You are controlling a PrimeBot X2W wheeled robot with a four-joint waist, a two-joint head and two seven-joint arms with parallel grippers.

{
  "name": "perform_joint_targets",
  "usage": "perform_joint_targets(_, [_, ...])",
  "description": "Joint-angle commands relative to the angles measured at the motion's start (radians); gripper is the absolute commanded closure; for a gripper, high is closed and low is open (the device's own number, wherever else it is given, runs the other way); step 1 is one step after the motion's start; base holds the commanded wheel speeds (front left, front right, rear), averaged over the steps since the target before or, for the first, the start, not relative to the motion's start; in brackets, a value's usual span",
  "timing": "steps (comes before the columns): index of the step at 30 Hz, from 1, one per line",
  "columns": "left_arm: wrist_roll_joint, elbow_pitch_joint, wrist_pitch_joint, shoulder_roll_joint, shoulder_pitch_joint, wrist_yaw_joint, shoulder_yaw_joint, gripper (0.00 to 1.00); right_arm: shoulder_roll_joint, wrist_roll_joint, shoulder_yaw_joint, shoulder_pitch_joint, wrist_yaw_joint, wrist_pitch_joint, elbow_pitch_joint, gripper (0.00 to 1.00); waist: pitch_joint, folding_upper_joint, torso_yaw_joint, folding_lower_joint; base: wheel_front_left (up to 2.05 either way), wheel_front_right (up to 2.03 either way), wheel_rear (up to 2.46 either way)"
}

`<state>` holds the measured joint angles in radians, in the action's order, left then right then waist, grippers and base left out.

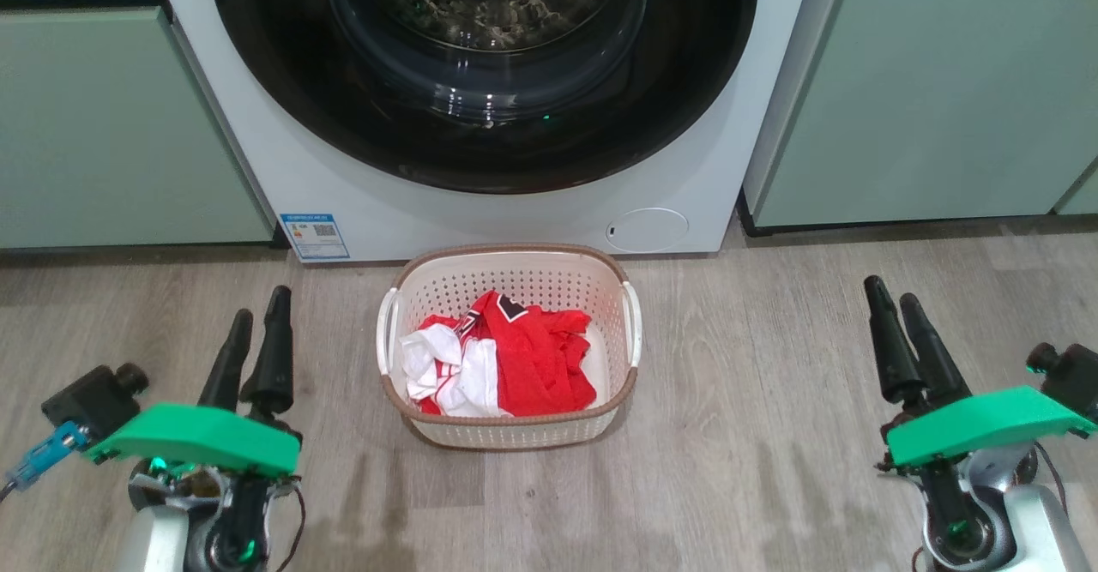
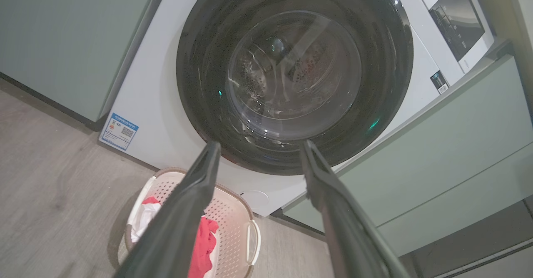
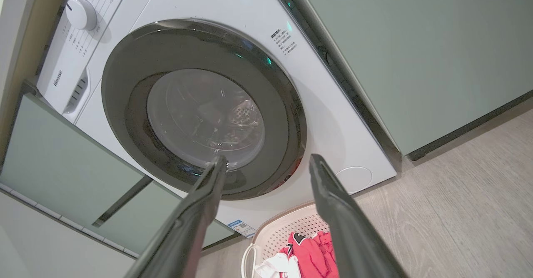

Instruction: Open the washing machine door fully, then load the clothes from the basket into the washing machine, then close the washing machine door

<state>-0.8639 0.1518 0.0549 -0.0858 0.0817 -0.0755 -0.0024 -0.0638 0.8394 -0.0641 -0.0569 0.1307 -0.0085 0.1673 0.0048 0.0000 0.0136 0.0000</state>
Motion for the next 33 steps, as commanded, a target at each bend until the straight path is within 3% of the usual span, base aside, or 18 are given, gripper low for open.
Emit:
perform_joint_targets(1, [0.043,-0.032,0.016,-0.025,0.066,0.006,0.009,0.0,-0.011,-0.046,0.015,-0.06,0.0,-0.006,-0.042,0.0,0.002,0.0,0.0,0.0,0.0,0.0,0.0])
perform_joint_targets(33, [0.412,0.016,0.107,-0.063,0.077,0.087,-0.031,0.0,0.012,-0.444,0.05,-0.067,0.0,-0.073,-0.022,0.0,0.025,0.0,-0.013,0.0,0.0,0.0,0.0])
